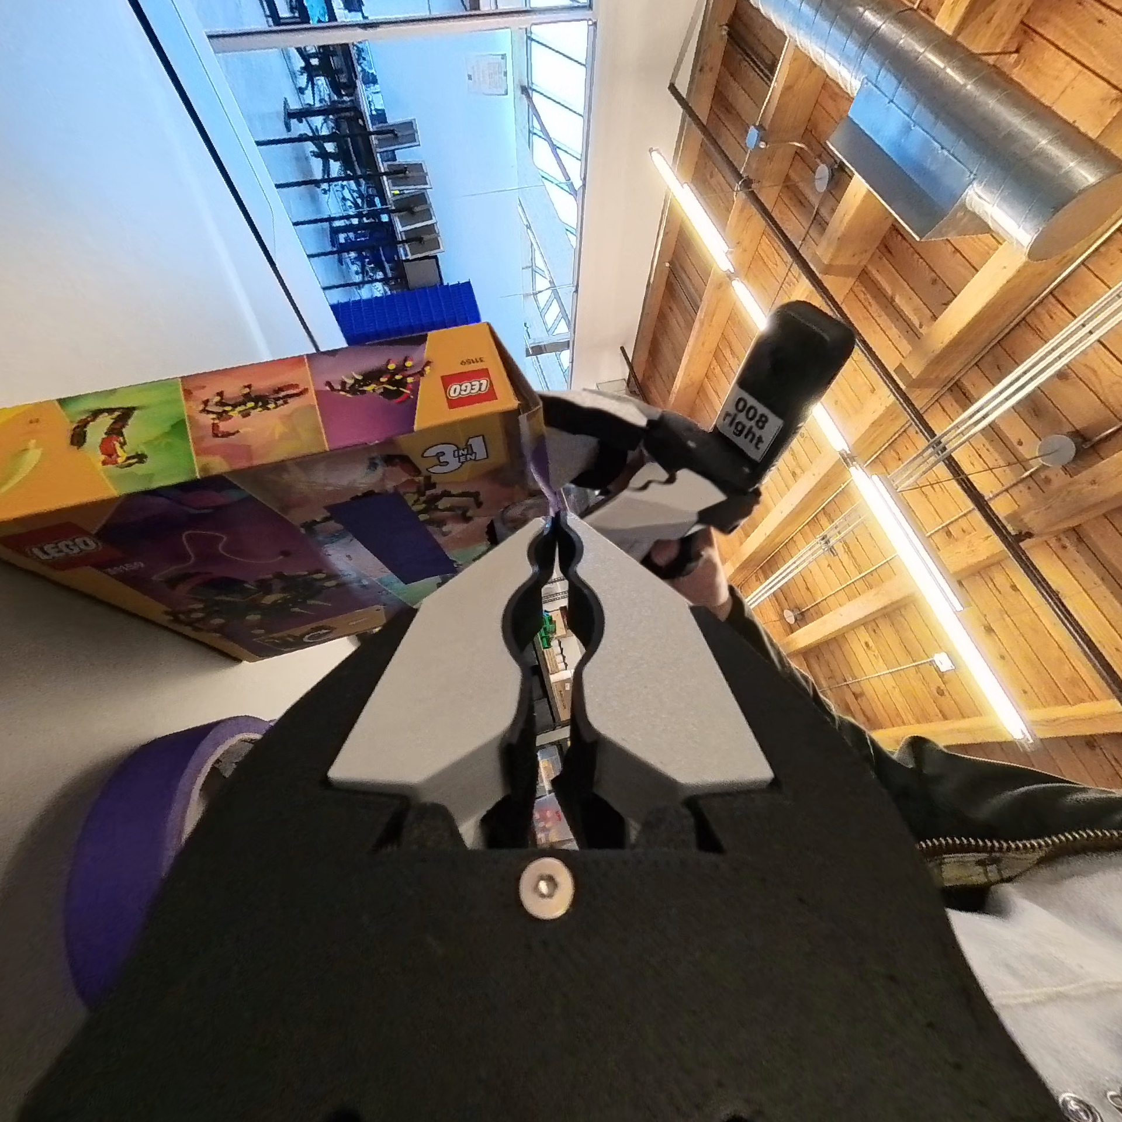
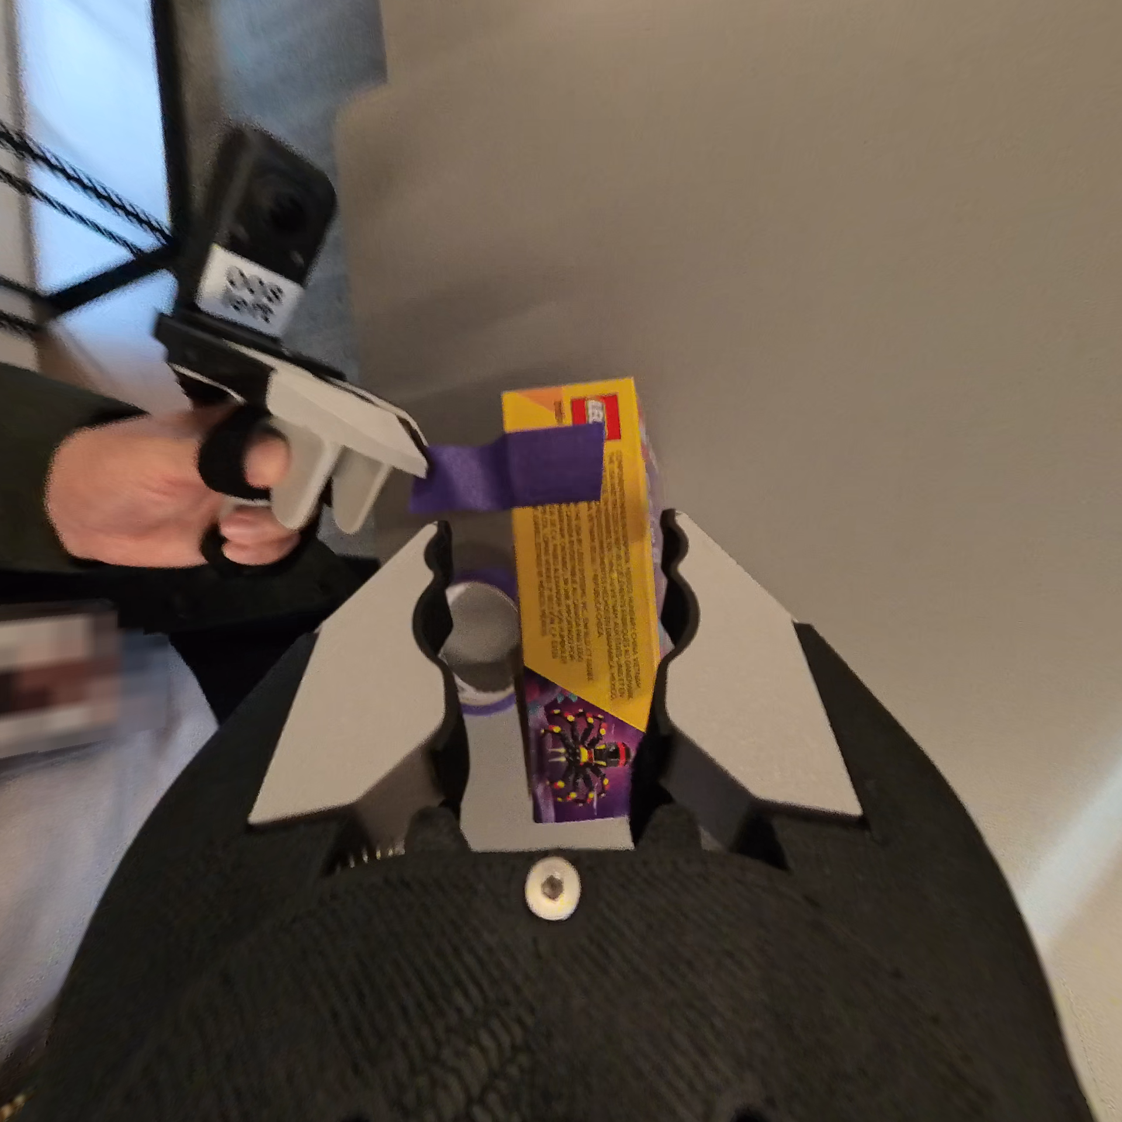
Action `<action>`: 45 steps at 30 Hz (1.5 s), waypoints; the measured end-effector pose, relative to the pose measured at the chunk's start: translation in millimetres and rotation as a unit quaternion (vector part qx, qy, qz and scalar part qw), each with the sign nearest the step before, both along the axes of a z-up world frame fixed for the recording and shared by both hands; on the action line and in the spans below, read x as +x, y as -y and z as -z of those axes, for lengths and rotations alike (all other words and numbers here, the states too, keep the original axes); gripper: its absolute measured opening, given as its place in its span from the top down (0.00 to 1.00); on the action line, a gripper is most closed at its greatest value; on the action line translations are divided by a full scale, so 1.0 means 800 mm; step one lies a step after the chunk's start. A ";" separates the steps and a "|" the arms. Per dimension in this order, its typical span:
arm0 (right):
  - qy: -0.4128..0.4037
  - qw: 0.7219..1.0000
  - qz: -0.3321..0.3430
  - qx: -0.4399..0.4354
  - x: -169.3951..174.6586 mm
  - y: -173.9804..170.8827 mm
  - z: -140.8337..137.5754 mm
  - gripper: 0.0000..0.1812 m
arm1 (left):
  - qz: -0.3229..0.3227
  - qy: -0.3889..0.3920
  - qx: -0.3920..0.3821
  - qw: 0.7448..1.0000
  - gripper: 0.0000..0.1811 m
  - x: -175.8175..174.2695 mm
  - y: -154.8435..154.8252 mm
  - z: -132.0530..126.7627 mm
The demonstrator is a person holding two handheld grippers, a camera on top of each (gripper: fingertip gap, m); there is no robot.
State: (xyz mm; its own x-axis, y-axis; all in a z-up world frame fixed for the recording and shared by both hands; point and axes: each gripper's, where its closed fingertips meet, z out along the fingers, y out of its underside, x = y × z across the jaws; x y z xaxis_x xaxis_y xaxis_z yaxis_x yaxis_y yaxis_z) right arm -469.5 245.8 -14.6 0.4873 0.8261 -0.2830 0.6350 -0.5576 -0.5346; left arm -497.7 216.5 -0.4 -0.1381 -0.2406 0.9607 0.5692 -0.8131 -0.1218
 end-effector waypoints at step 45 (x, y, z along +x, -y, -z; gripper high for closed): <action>-0.164 0.923 0.096 -0.334 -0.035 0.014 0.000 1.00 | -0.061 -0.163 0.015 0.985 1.00 0.020 -0.033 0.047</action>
